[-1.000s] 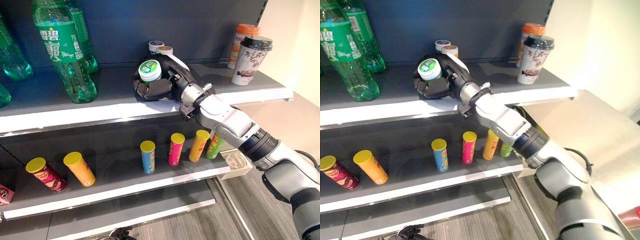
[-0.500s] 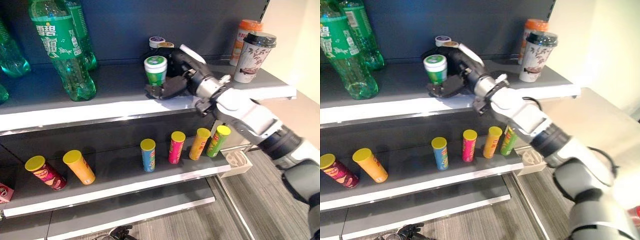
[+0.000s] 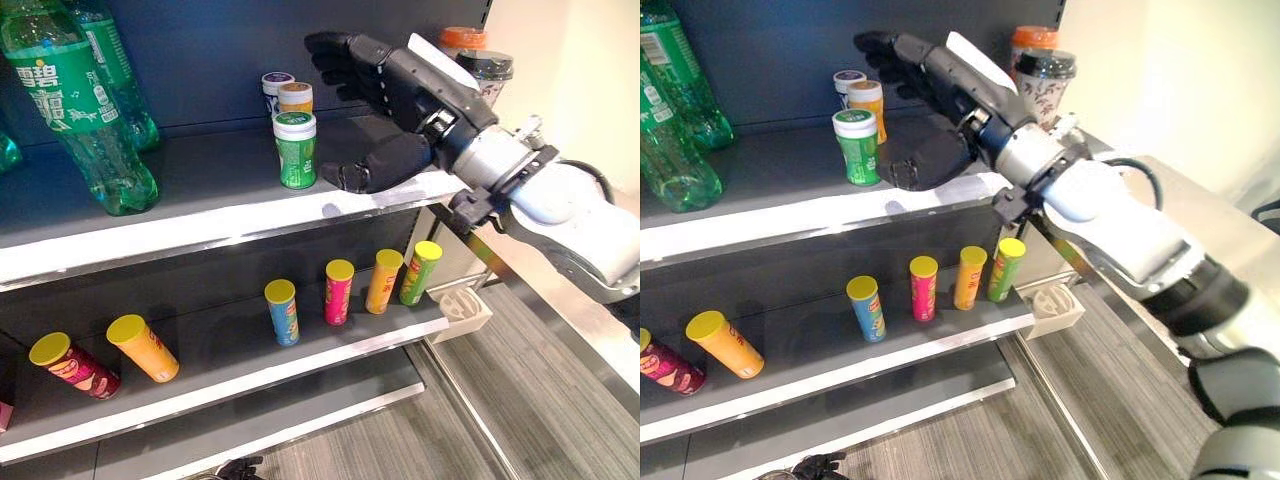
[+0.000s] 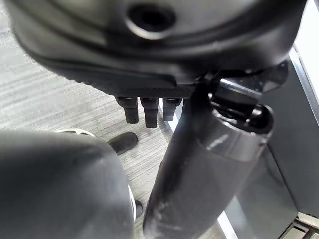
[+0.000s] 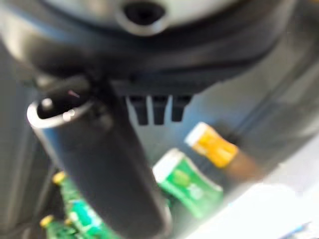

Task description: Put the goods on the table back onto the shelves and tidy them up.

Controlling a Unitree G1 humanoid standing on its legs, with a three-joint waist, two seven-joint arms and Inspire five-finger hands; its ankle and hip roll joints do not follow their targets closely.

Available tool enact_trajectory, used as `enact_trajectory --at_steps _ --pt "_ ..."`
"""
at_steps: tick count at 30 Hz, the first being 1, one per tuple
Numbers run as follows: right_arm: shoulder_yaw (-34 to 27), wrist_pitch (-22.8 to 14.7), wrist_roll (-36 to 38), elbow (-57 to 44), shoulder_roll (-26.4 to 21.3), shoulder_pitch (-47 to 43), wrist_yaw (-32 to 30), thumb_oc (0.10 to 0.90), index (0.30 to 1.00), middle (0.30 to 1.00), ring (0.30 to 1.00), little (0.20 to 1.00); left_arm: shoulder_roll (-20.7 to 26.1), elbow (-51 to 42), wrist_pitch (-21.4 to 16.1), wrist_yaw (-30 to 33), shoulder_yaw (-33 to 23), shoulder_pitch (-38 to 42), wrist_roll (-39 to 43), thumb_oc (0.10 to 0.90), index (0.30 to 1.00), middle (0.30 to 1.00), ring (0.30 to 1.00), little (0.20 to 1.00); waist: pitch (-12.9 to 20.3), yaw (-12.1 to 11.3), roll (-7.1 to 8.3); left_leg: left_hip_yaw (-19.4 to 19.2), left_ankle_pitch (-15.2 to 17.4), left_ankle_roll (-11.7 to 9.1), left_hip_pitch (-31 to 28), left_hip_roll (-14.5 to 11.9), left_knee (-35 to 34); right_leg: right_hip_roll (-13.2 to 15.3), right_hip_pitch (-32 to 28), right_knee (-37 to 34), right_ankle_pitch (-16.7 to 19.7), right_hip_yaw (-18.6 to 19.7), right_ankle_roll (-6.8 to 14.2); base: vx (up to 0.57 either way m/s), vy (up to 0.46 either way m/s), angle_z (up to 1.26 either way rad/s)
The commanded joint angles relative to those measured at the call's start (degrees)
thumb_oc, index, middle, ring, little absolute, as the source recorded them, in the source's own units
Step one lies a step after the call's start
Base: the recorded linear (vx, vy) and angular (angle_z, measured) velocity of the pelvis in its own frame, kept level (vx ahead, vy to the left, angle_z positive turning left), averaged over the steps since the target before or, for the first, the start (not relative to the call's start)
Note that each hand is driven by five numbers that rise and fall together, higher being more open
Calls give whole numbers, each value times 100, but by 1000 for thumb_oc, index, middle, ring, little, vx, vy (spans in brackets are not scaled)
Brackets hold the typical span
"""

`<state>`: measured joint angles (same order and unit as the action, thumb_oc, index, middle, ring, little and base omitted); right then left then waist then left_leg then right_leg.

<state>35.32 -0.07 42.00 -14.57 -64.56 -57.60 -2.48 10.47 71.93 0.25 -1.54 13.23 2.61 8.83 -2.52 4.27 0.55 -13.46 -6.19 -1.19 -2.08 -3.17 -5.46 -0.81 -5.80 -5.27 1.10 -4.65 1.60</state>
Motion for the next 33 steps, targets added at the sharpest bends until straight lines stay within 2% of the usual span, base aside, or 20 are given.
enact_trajectory --at_steps 1,3,8,12,14,15,18,21,22,24,25,26,27,29,33 --pt "-1081 -952 279 -163 -448 102 -22 800 900 900 900 900 190 336 -178 48 -5 249 -127 800 900 900 900 900 236 -98 358 -47 768 -348 -497 -181 46 484 128 27 49 -34 456 1 19 6" --pt "-1788 -1117 343 -364 -815 735 4 800 900 900 900 900 175 340 -214 21 -59 225 -129 800 900 900 900 900 243 -54 375 -59 772 -344 -496 -181 46 488 150 34 69 -35 468 0 0 0" --pt "-3646 -1396 641 -729 -1215 2728 268 800 900 900 900 900 91 340 -296 -67 -243 94 -102 800 900 900 900 900 277 113 400 -124 795 -342 -514 -206 46 492 193 40 109 8 500 -1 8 -1" --pt "-5337 -1490 988 -949 -1133 4655 595 800 900 900 900 900 49 345 -356 -150 -289 4 -106 800 900 900 900 900 316 212 468 -186 812 -335 -527 -231 46 488 239 48 151 70 519 1 7 -5" --pt "-5626 -1528 1073 -993 -1077 4974 699 800 900 900 900 900 26 350 -379 -170 -326 -18 -112 800 900 900 900 900 320 260 475 -209 817 -332 -535 -238 46 490 249 52 166 90 523 -2 10 -16" --pt "-6323 -1556 1158 -1076 -908 5698 826 800 900 900 900 900 -7 359 -418 -220 -379 -70 -111 800 900 900 900 900 322 340 489 -255 831 -323 -542 -245 46 489 281 55 201 128 541 -4 10 -21" --pt "-6912 -1597 1163 -1166 -596 6305 883 800 900 900 900 900 -42 362 -449 -248 -374 -108 -111 800 900 900 900 900 329 371 486 -298 855 -307 -559 -249 46 485 300 54 227 175 552 6 14 -9" --pt "-7557 -1662 1112 -1238 37 6924 878 800 900 900 900 900 -53 342 -484 -306 -444 -130 -131 800 900 900 900 900 334 505 445 -378 894 -272 -583 -250 46 479 347 64 262 277 567 11 29 -13" --pt "-7800 -1705 1007 -1250 386 7132 814 800 900 900 900 900 -52 330 -490 -303 -495 -125 -171 800 900 900 900 900 327 610 405 -422 916 -250 -596 -234 46 480 376 69 283 351 577 0 50 -25" --pt "-7924 -1654 880 -1349 626 7401 867 800 900 900 900 900 -36 298 -511 -332 -464 -111 -221 800 900 900 900 900 325 683 372 -494 941 -224 -610 -217 46 475 418 80 310 438 592 -3 63 -22" --pt "-8003 -1584 751 -1424 764 7662 955 800 900 900 900 900 -32 280 -533 -371 -440 -95 -308 800 900 900 900 900 331 802 337 -564 957 -212 -624 -200 46 471 452 91 326 495 602 2 57 -28" --pt "-8021 -1581 749 -1436 772 7683 954 800 900 900 900 900 -33 280 -534 -371 -430 -96 -309 800 900 900 900 900 334 787 336 -569 959 -212 -625 -200 46 470 455 91 327 500 603 0 76 -43" --pt "-8107 -1530 540 -1441 992 7843 946 800 900 900 900 900 -48 264 -566 -393 -381 -92 -387 800 900 900 900 900 324 896 287 -617 966 -190 -630 -184 46 476 505 112 351 587 614 -13 56 -44" --pt "-8119 -1461 589 -1533 1095 8126 1118 800 900 900 900 900 -49 253 -577 -441 -322 -120 -464 800 900 900 900 900 315 987 276 -685 981 -169 -631 -159 46 481 545 134 376 658 631 -24 70 -18" --pt "-8130 -1256 -85 -1484 1507 8377 972 800 900 900 900 900 -55 250 -583 -485 -360 -121 -499 800 900 900 900 900 280 1223 200 -853 1030 -106 -657 -97 46 497 659 212 429 864 680 -15 82 -19"
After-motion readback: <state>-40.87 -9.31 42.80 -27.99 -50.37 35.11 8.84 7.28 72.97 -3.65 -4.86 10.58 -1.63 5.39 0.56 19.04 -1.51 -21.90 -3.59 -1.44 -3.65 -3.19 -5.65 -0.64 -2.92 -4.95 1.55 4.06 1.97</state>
